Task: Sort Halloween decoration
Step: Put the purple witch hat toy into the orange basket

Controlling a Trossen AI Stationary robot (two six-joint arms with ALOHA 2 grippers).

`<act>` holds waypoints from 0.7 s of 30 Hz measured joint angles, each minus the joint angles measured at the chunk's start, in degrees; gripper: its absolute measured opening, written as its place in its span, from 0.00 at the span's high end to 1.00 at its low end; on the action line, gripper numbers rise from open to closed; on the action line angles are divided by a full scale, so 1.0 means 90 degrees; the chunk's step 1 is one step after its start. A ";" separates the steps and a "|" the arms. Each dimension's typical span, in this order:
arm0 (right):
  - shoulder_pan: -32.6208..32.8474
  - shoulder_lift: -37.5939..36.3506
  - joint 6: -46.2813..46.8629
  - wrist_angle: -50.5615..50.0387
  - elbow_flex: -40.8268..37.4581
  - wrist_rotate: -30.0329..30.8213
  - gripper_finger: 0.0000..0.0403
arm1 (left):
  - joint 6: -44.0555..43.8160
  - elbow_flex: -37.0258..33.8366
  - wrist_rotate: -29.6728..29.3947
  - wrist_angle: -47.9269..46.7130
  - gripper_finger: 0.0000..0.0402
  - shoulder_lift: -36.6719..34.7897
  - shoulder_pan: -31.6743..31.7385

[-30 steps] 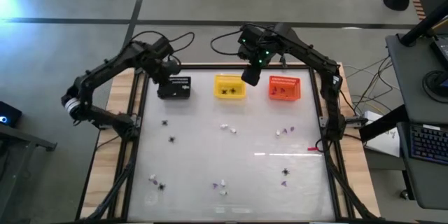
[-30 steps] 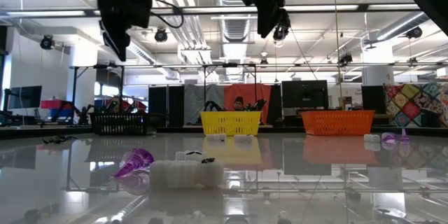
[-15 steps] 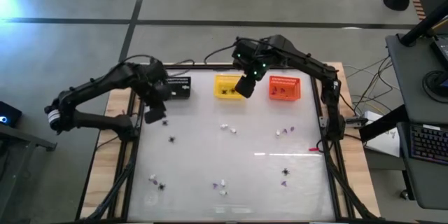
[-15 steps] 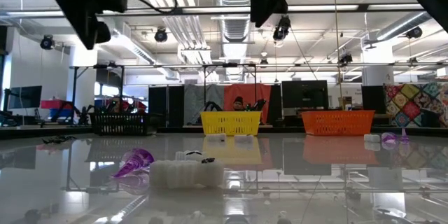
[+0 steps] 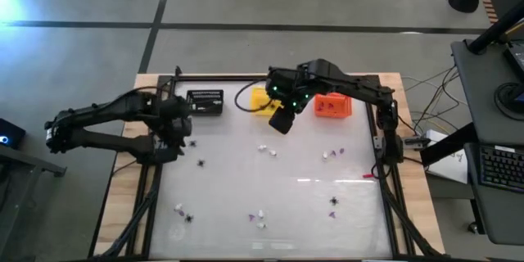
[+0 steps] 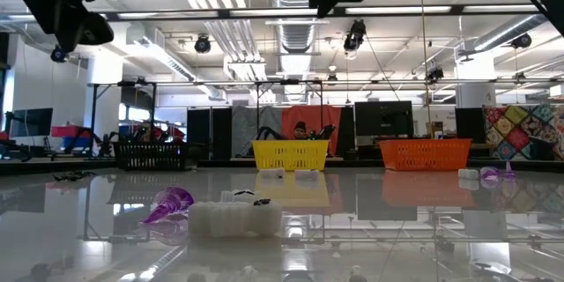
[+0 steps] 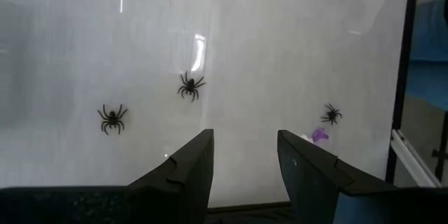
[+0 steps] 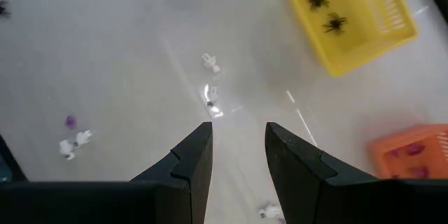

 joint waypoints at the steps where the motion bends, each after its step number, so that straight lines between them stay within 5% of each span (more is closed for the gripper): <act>1: 0.0082 0.0004 0.0069 0.0000 0.0000 0.0002 0.69 | -0.0053 0.0000 -0.0002 0.0029 0.65 -0.0050 -0.0047; 15: 0.1028 0.0013 0.0628 0.0015 0.0000 0.0006 0.69 | -0.0237 0.0000 0.0265 0.0046 0.65 -0.0358 -0.0339; 21: 0.1172 0.0017 0.0628 0.0026 0.0000 0.0242 0.69 | -0.0465 -0.0022 0.0599 0.0047 0.65 -0.0239 -0.1056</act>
